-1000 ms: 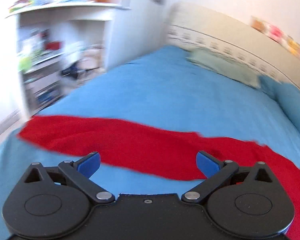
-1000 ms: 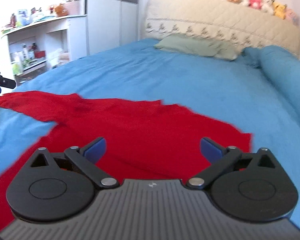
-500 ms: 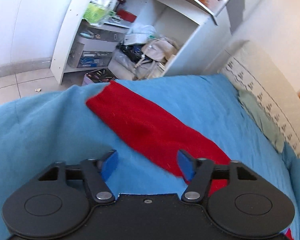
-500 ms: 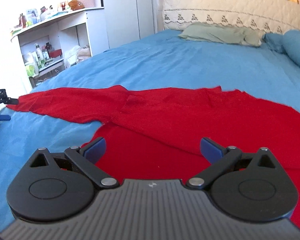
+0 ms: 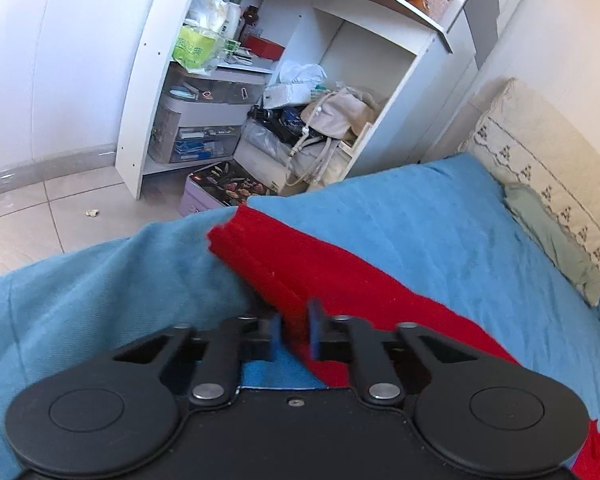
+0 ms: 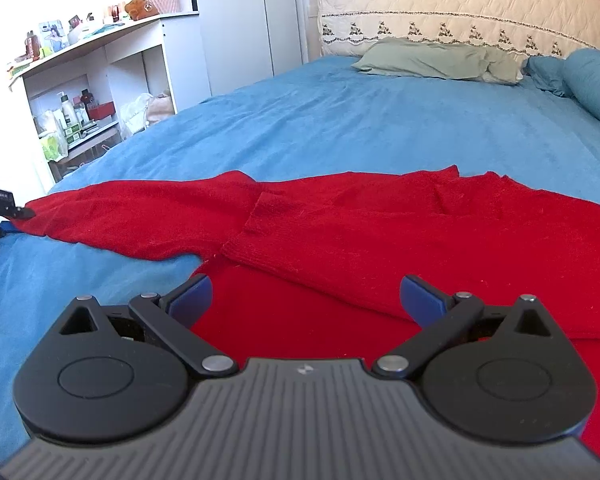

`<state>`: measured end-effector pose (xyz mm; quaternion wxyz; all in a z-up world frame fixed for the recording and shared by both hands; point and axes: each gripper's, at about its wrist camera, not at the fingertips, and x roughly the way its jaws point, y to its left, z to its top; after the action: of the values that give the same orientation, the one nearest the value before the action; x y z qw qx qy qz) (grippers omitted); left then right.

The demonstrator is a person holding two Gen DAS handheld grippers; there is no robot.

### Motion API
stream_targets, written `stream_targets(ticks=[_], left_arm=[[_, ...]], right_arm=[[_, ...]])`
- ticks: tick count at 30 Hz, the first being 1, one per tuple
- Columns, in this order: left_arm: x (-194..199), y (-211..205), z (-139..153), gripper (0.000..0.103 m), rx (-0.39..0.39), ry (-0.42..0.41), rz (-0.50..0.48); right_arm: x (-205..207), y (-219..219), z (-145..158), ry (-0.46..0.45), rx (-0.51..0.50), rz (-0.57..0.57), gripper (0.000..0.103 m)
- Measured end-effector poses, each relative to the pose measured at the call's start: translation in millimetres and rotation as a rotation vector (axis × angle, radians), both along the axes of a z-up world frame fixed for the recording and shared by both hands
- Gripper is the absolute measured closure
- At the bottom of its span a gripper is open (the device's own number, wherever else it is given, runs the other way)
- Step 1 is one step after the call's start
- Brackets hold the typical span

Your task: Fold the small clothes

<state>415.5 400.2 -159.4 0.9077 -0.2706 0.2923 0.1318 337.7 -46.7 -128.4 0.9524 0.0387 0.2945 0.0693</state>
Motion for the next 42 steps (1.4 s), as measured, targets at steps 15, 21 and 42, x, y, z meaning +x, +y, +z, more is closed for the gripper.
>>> stream_targets(ticks=[15, 21, 42], left_arm=[[15, -163, 137, 0.098, 0.272, -0.2, -0.321], [20, -345, 158, 0.098, 0.325, -0.258, -0.684], [-34, -549, 11, 0.033, 0.676, -0.12, -1.113]], right_arm=[[-10, -61, 33, -0.08, 0.058, -0.098, 0.0], [-37, -125, 57, -0.136, 0.073, -0.192, 0.0], [-100, -256, 18, -0.026, 0.172, -0.39, 0.0]])
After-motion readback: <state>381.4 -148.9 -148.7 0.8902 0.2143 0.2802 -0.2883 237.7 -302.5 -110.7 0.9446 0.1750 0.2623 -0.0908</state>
